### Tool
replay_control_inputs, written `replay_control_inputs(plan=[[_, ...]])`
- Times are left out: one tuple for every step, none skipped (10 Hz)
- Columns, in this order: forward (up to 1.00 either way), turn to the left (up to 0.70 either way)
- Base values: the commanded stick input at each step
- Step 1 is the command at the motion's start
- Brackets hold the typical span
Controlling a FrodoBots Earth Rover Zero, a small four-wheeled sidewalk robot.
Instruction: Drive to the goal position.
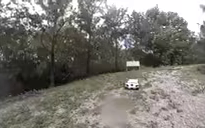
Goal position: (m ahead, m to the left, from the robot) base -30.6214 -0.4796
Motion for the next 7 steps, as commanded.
replay_control_inputs(plan=[[0.0,0.7],[0.0,0.7],[0.0,0.7],[0.0,0.7],[0.0,0.7],[0.0,0.7],[0.0,0.7]])
